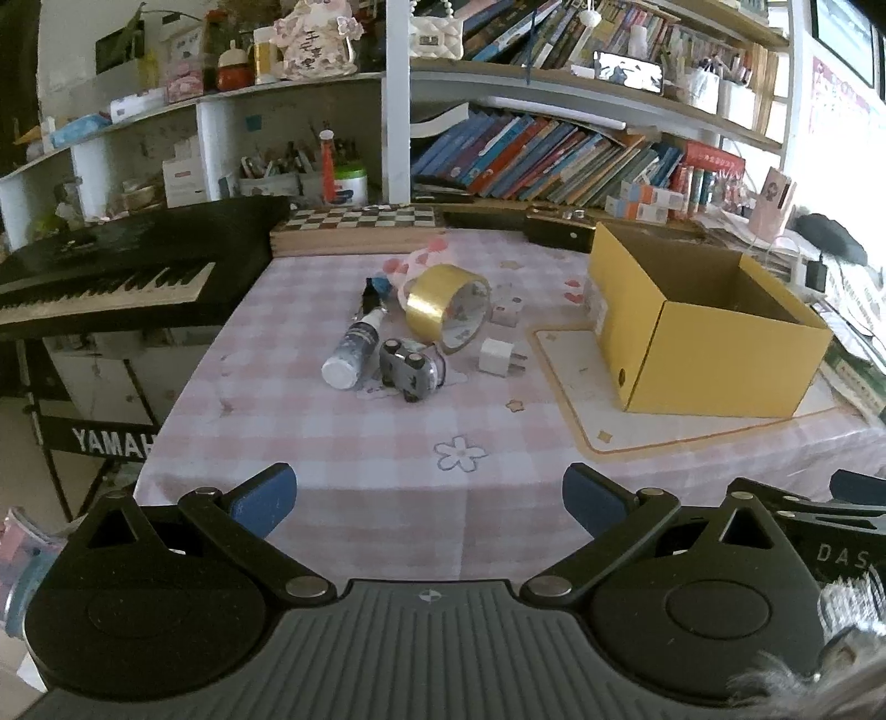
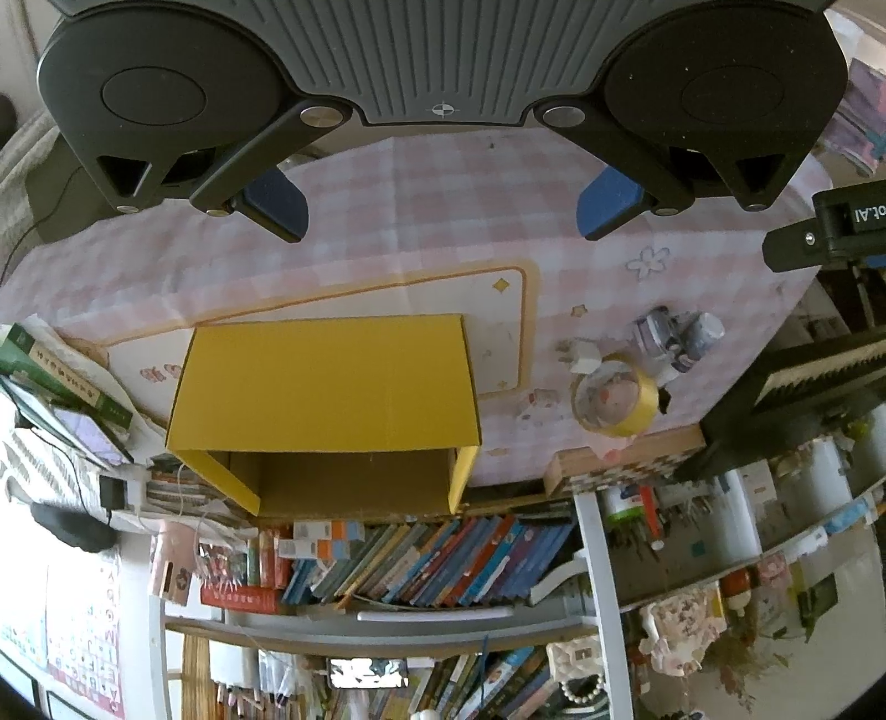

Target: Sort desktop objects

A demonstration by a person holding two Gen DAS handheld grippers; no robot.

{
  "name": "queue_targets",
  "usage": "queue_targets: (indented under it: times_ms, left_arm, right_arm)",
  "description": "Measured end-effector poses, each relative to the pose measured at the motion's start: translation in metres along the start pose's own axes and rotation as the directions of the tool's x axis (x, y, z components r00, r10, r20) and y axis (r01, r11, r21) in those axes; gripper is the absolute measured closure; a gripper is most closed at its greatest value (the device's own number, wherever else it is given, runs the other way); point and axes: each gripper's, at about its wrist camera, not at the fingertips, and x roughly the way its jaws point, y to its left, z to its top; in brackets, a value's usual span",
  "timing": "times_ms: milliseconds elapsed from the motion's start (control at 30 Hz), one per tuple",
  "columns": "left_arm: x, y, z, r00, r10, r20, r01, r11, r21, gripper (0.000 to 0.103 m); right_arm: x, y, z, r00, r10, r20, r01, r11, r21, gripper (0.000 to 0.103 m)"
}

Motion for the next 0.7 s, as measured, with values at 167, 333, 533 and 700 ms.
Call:
queue_targets:
  times_ms: [167,333,533,700]
  left_arm:
    - [0.0,-0.001,0.001,1.0,-0.01,0.009,0.01,1.0,0.009,0.0]
    - [0.0,0.001,0.002,0.999,-0.037,0.016,0.037,0.999,0.016,0.0]
    - [0.001,0.005,0.002,0.995,-0.101,0.012,0.101,0.995,0.024,0.0]
    - [0.001,0.013,0.002,0.995,-0.102,0.013,0.102,0.995,0.022,0.0]
  right_arm:
    - [-0.001,0.002,0.001,1.0,-0.006,0.012,0.006,1.0,-0.004,0.0]
    - [-0.001,0.005,0.003,1.0,-0.004,0.022,0.004,1.0,-0.005,0.0]
    - [-0.001,0.015,0.004,0.999,0.035,0.028,-0.034,0.999,-0.011,0.0]
    - [0.002,0.029,0.006,0.999,0.044,0.022,-0.043,0.998,-0.044,0.0]
